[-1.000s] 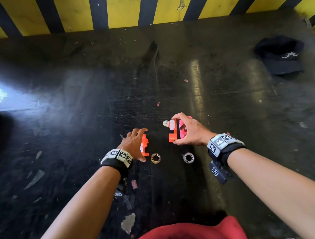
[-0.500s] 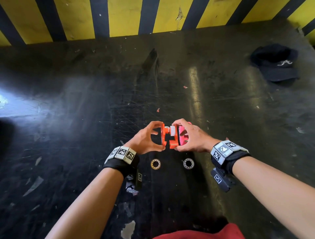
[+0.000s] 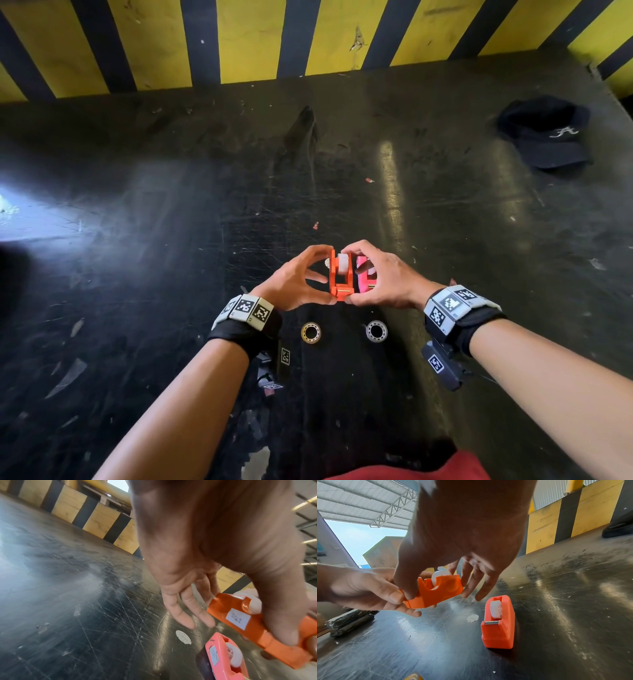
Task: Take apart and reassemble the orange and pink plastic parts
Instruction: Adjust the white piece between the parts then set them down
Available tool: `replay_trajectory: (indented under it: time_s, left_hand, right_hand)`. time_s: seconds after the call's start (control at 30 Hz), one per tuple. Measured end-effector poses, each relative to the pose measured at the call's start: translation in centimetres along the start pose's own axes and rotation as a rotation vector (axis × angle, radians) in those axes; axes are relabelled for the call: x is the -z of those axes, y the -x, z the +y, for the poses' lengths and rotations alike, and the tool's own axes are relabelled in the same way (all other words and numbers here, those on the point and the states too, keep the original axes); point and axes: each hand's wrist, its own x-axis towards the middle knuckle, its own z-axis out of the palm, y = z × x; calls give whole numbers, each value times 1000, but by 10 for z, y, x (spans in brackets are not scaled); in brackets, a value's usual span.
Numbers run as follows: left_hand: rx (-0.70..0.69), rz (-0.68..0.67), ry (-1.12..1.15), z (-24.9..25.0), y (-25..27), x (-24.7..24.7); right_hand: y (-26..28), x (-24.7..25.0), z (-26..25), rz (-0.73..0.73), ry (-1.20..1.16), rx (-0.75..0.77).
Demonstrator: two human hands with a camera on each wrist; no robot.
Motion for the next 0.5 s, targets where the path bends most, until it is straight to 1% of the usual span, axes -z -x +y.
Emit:
replay_trajectory:
  time_s: [0.13, 0.3, 0.43, 0.5]
  left_hand:
    - [-2, -15, 58, 3, 3, 1]
    - [-15, -9, 78, 7, 2, 5]
    - [-13, 68, 5, 12, 0, 7]
    - [-43, 116, 0, 15, -1, 8]
  right_hand:
    - [0, 1, -1, -3, -35, 6]
    - [-3, 1, 2, 30, -118, -28]
    - [-3, -3, 6, 42, -158, -54]
    - [-2, -5, 5, 70, -172, -46]
